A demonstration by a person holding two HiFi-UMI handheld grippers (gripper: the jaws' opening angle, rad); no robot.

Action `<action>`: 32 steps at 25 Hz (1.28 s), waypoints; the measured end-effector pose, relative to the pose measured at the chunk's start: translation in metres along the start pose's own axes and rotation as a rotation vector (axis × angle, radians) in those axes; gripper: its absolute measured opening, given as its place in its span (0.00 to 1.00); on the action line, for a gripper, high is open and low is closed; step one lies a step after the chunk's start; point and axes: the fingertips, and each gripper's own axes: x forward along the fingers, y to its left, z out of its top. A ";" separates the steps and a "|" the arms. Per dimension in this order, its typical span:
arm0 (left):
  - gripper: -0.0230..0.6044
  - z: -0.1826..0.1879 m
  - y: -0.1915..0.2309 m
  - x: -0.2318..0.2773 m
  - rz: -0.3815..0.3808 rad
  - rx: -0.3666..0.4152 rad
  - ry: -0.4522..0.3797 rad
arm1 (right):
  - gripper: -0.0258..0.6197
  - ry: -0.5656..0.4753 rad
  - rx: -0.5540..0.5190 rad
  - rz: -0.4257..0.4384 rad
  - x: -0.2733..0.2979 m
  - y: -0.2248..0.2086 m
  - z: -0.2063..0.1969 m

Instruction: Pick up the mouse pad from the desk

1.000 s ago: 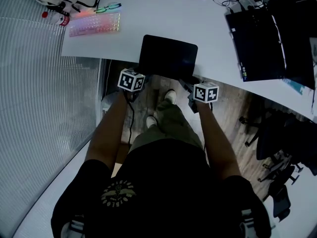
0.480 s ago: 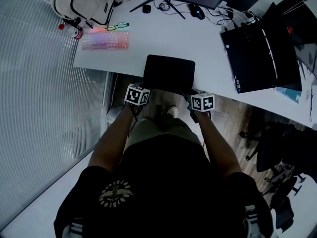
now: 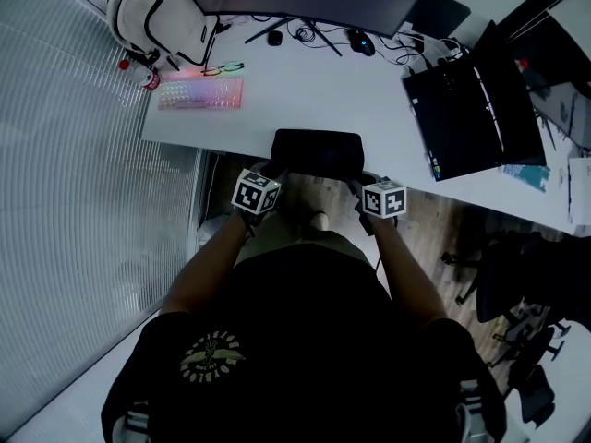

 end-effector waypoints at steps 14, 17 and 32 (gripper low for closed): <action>0.07 0.075 -0.009 -0.070 -0.067 0.096 -0.148 | 0.06 -0.179 -0.112 0.021 -0.052 0.056 0.065; 0.07 0.096 -0.015 -0.088 -0.061 0.126 -0.194 | 0.06 -0.225 -0.160 0.015 -0.069 0.068 0.085; 0.07 0.195 -0.020 -0.172 0.039 0.230 -0.438 | 0.06 -0.414 -0.352 0.031 -0.126 0.129 0.185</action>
